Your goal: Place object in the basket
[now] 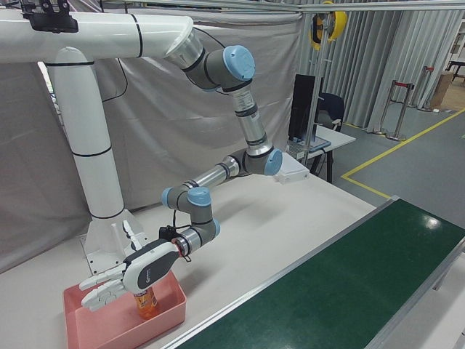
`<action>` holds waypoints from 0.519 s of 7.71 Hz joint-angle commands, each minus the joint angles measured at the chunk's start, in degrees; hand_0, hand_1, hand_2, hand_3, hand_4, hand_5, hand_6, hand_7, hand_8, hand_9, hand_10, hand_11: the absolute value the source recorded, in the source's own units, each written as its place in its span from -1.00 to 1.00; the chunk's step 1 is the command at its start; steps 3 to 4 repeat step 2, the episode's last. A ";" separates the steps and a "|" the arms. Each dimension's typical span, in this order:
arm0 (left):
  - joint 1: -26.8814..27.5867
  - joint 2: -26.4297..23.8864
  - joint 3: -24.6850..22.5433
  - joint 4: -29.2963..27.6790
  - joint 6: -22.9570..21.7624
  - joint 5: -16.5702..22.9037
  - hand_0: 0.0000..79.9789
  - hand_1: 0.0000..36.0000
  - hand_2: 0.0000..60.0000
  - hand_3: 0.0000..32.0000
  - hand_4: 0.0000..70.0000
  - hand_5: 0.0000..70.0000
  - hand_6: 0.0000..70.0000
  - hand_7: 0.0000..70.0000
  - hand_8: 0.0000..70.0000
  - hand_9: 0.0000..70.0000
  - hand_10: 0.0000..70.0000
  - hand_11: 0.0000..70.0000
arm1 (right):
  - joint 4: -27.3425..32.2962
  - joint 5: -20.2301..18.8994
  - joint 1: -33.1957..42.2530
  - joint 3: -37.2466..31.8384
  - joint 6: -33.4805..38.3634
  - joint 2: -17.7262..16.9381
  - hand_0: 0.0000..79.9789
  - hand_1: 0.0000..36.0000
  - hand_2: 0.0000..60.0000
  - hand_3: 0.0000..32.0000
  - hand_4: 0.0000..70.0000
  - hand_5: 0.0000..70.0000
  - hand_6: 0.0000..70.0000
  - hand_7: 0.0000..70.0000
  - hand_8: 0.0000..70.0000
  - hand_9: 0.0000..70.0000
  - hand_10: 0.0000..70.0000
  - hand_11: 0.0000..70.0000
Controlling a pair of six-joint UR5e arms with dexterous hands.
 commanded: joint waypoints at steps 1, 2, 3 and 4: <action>-0.09 -0.11 -0.06 0.69 -0.26 0.00 0.21 -0.95 -1.00 -1.00 -0.62 -0.93 -1.00 -0.98 -0.89 -0.79 -0.87 -0.80 | 0.00 0.00 0.00 0.00 0.08 0.08 -1.00 -1.00 -1.00 -1.00 -1.00 -1.00 -1.00 -1.00 -1.00 -1.00 -1.00 -1.00; -0.26 -0.02 -0.41 1.21 -0.35 -0.09 0.21 -0.97 -1.00 -1.00 -0.65 -0.93 -1.00 -0.99 -0.89 -0.81 -0.86 -0.78 | 0.00 0.00 0.00 0.00 -0.01 0.00 -1.00 -1.00 -1.00 -1.00 -1.00 -1.00 -1.00 -1.00 -1.00 -1.00 -1.00 -1.00; -0.26 -0.02 -0.41 1.21 -0.35 -0.09 0.21 -0.97 -1.00 -1.00 -0.65 -0.93 -1.00 -0.99 -0.89 -0.81 -0.86 -0.78 | 0.00 0.00 0.00 0.00 -0.01 0.00 -1.00 -1.00 -1.00 -1.00 -1.00 -1.00 -1.00 -1.00 -1.00 -1.00 -1.00 -1.00; -0.26 -0.02 -0.41 1.21 -0.35 -0.09 0.21 -0.97 -1.00 -1.00 -0.65 -0.93 -1.00 -0.99 -0.89 -0.81 -0.86 -0.78 | 0.00 0.00 0.00 0.00 -0.01 0.00 -1.00 -1.00 -1.00 -1.00 -1.00 -1.00 -1.00 -1.00 -1.00 -1.00 -1.00 -1.00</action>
